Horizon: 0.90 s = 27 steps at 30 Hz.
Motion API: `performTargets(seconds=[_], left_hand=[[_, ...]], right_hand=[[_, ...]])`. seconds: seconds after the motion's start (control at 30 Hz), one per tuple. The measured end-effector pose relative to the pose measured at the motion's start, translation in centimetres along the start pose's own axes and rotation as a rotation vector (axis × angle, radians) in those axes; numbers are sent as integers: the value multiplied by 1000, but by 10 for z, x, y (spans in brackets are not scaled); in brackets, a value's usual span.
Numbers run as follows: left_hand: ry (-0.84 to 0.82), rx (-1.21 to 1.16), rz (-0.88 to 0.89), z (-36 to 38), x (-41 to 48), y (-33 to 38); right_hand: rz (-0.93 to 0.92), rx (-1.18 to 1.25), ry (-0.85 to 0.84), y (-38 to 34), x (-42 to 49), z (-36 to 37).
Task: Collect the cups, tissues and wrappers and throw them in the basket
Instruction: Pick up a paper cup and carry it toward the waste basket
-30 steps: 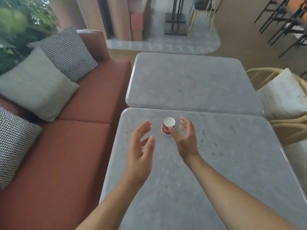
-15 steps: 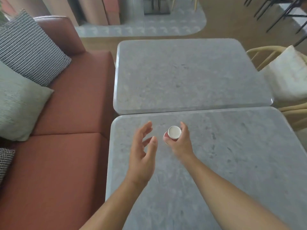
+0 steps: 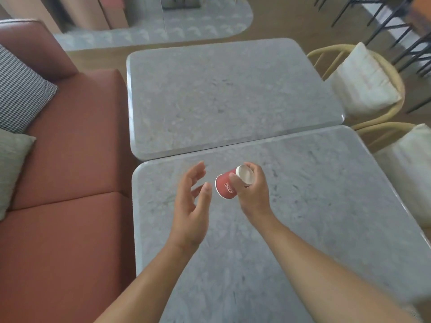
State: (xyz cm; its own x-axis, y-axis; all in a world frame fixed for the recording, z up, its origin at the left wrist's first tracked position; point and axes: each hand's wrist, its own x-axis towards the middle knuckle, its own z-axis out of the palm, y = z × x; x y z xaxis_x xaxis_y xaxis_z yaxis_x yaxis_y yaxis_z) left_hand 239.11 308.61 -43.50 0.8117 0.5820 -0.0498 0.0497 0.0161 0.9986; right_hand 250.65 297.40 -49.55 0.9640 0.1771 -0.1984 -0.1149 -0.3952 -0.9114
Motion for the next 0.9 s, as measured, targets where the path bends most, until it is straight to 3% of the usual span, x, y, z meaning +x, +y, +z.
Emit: performTargets(seconds=[0.43, 0.9], left_hand=[[-324, -42, 88, 157, -88, 46], [-796, -22, 128, 431, -354, 65]], right_hand=[[-54, 142, 335, 5, -103, -221], [-47, 216, 805, 109, -314, -565]])
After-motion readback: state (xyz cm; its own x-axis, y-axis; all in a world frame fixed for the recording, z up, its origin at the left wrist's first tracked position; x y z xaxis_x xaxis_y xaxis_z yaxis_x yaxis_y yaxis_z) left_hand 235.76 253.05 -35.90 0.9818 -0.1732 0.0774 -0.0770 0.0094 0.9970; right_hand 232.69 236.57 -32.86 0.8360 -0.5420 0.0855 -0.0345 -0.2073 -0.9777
